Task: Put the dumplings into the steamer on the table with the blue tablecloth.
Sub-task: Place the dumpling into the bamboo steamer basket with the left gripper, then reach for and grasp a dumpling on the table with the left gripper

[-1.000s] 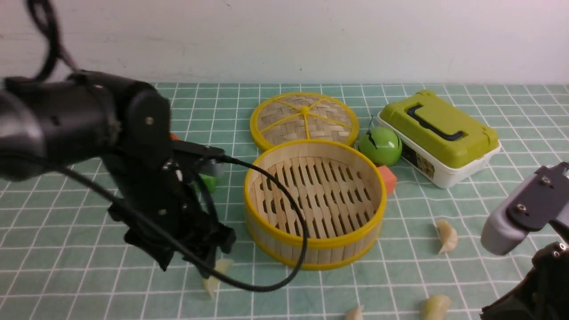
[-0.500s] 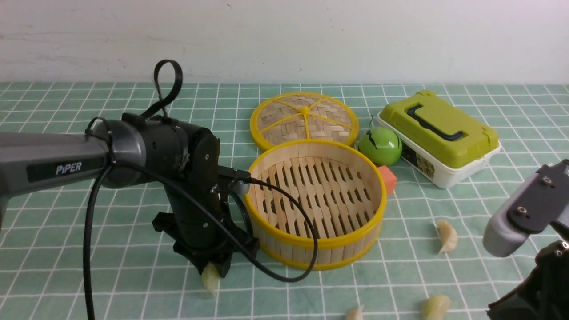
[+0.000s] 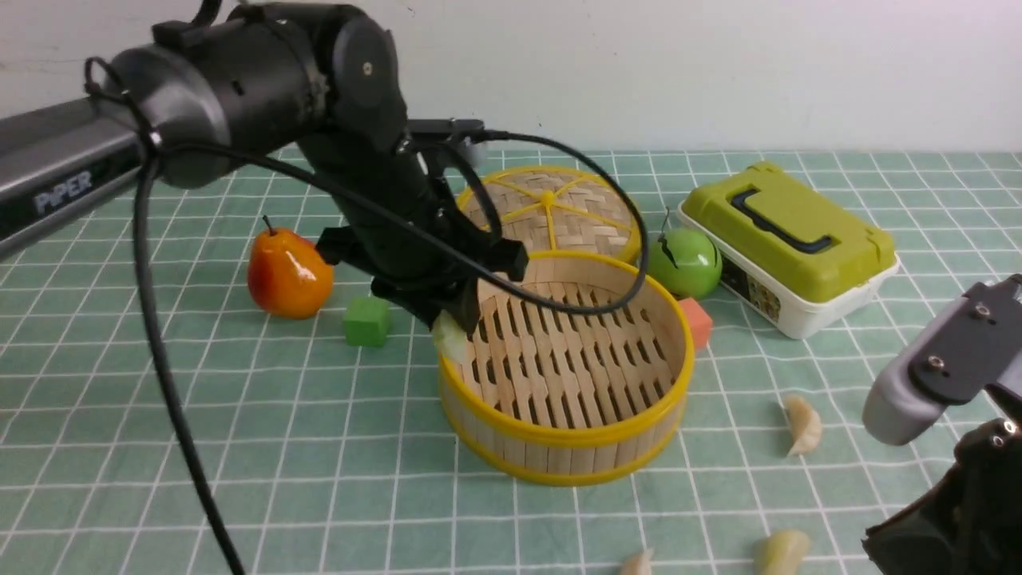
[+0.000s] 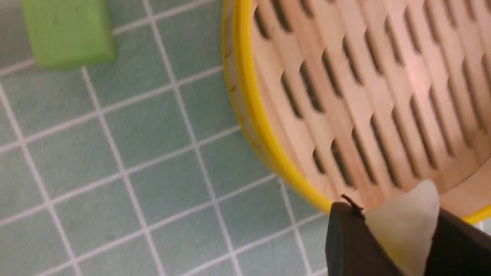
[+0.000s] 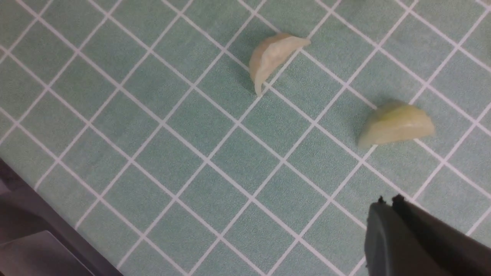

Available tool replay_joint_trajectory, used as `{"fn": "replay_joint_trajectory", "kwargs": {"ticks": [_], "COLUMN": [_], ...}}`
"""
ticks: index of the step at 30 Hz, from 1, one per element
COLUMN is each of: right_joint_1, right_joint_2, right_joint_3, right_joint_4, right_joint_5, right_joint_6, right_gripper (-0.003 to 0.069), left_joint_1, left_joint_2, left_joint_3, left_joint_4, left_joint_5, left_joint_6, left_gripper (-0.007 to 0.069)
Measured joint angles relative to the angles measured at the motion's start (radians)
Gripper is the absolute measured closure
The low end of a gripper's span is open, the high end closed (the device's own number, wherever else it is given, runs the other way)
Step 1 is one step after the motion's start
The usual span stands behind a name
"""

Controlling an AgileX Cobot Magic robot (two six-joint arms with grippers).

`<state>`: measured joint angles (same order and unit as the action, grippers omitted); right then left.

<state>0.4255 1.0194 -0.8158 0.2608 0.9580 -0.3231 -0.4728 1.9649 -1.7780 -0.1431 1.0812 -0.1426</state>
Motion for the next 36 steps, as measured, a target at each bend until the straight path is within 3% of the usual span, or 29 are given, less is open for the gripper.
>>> {"fn": "replay_joint_trajectory", "kwargs": {"ticks": [6,10,17,20,22,27,31,36], "right_joint_1": [0.000,0.000,0.000,0.000,0.000,0.000,0.000,0.000], "right_joint_2": [-0.004,-0.026,-0.072,-0.075,-0.075,-0.075,-0.078,-0.144], "right_joint_3": [0.000,0.000,0.000,0.000,0.000,0.000,-0.001,-0.003], "right_joint_4": [0.000,0.000,-0.001,-0.004,-0.004,-0.008,-0.021,-0.105], "right_joint_5": [0.065,0.101,0.126,0.126,0.123,0.117,0.117,0.118], "right_joint_6": [0.022,0.022,0.042,0.046,0.047,0.047,0.052,0.134], "right_gripper": [0.0638,0.0636,0.0636,0.0632,0.0628,0.0627,0.0627,0.0626], "left_joint_1": [-0.094,-0.143,-0.141,-0.140,-0.140,-0.140,-0.142,-0.187], "left_joint_2": [0.241,0.396,0.491,0.495,0.493,0.442,0.337,0.141], "left_joint_3": [-0.276,-0.467,-0.556,-0.556,-0.557,-0.557,-0.553,-0.439], "left_joint_4": [0.027,0.075,0.167,0.175,0.173,0.167,0.132,0.133], "left_joint_5": [0.026,0.015,-0.030,-0.032,-0.027,0.076,0.146,0.153], "left_joint_6": [-0.027,-0.123,-0.223,-0.226,-0.227,-0.213,-0.159,-0.129], "left_gripper": [0.0433,0.0433,0.0430,0.0358,0.0229,0.0039,0.0018,0.0077]}}
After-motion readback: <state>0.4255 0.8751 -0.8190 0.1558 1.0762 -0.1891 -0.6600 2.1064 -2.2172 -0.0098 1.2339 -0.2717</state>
